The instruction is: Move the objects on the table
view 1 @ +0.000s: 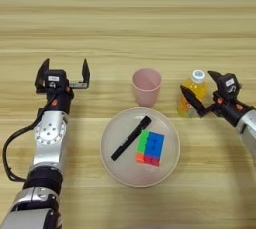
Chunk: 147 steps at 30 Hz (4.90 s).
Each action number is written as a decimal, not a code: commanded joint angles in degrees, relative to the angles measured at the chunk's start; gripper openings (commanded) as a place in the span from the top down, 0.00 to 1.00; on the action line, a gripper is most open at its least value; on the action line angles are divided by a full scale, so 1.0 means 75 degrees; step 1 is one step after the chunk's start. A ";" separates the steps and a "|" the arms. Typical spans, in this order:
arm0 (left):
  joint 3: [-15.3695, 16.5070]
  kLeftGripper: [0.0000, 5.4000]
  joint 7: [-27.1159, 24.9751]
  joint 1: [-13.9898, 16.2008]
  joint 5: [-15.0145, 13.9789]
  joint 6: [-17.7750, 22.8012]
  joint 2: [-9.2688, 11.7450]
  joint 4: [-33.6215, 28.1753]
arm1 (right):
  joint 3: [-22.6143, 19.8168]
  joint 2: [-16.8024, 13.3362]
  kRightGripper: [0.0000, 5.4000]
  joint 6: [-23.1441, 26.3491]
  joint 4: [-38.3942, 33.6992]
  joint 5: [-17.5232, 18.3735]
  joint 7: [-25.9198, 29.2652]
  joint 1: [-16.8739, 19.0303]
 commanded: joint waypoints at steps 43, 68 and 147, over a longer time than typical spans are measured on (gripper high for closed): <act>-0.0030 0.00 0.0027 -0.0182 0.0115 -0.0040 0.0008 0.0131 | -0.0128 0.0136 0.01 -0.0307 -0.1047 0.0514 0.0274 -0.0070; -0.0031 0.00 0.0049 -0.0273 0.0131 -0.0049 -0.0008 0.0249 | -0.0239 -0.0485 0.01 -0.0212 -0.2496 0.1265 0.1118 -0.0052; -0.0104 0.00 0.0183 -0.0297 0.0179 0.0076 -0.0083 0.0120 | 0.2770 -0.1804 0.01 0.0029 -0.1031 -0.0735 0.4106 -0.0281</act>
